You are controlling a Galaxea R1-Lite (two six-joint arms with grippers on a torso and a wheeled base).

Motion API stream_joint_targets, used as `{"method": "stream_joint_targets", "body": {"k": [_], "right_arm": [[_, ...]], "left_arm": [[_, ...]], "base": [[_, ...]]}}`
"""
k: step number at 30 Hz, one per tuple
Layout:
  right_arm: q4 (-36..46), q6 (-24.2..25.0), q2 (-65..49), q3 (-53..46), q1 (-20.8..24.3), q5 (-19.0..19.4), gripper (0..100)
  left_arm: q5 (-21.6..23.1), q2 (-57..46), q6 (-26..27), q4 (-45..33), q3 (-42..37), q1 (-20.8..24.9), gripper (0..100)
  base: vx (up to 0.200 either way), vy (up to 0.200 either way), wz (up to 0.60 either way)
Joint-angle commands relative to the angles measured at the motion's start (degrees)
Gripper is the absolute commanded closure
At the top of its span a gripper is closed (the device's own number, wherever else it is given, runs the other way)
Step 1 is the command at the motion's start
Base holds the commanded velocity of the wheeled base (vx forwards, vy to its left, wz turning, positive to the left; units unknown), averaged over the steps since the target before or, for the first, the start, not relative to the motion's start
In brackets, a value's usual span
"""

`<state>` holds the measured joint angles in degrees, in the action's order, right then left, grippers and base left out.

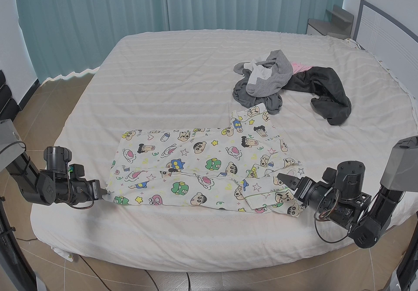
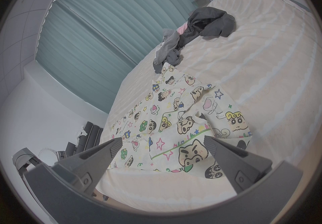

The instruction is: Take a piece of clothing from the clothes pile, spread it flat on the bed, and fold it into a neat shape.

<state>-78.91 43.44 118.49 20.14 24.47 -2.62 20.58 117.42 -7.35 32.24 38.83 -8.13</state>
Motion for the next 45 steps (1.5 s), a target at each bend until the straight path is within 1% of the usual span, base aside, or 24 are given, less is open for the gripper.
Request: {"method": "stream_joint_targets", "body": {"k": [1, 9, 10, 13, 30, 31, 37, 38, 40, 42, 45], "right_arm": [[0.0, 0.0, 0.0, 0.0, 0.1, 0.0, 0], [0.0, 0.0, 0.1, 0.0, 0.1, 0.0, 0], [0.0, 0.0, 0.1, 0.0, 0.1, 0.0, 0], [0.0, 0.0, 0.1, 0.0, 0.1, 0.0, 0], [0.0, 0.2, 0.3, -0.1, 0.1, 0.0, 0], [0.0, 0.2, 0.6, -0.1, 0.1, 0.0, 0], [0.2, 1.7, 0.5, 0.3, 1.5, 0.4, 0], [0.4, 3.1, 0.6, 0.6, 2.5, 0.4, 0], [0.6, 4.1, 0.9, 0.9, 3.2, 0.5, 0], [0.9, 5.5, 1.3, 1.4, 4.2, 0.7, 0], [1.6, 6.2, 2.5, 1.8, 6.4, 1.0, 0]], "left_arm": [[0.0, -1.6, 0.0, -0.3, -0.3, -0.6, 100], [0.1, -2.1, 0.8, -0.6, -2.8, -0.7, 100], [0.1, -2.1, 2.9, -0.6, -3.8, -0.8, 100], [0.1, -2.1, 4.6, -0.6, -5.1, -1.3, 100], [0.5, -2.0, 4.6, -0.6, -6.6, -2.2, 100], [0.5, -2.0, 4.6, -0.6, -6.7, -2.2, 0], [1.5, -3.0, 3.7, -0.3, -8.0, -2.9, 0], [3.9, -4.7, 1.4, -0.3, -8.9, -3.6, 0], [6.3, -6.5, -2.6, -0.2, -9.9, -3.6, 0], [10.6, -10.0, -11.0, 0.3, -12.5, -3.6, 0], [14.0, -12.3, -19.5, 4.0, -15.8, -4.6, 0]], "base": [[0.0, 0.0, 0.0], [0.0, 0.0, 0.0], [0.0, 0.0, 0.0], [0.0, 0.0, 0.0], [0.0, 0.0, 0.0], [0.0, 0.0, 0.0], [0.0, 0.0, 0.0], [0.0, 0.0, 0.0], [0.0, 0.0, 0.0], [0.0, 0.0, 0.0], [0.0, 0.0, 0.0]]}}
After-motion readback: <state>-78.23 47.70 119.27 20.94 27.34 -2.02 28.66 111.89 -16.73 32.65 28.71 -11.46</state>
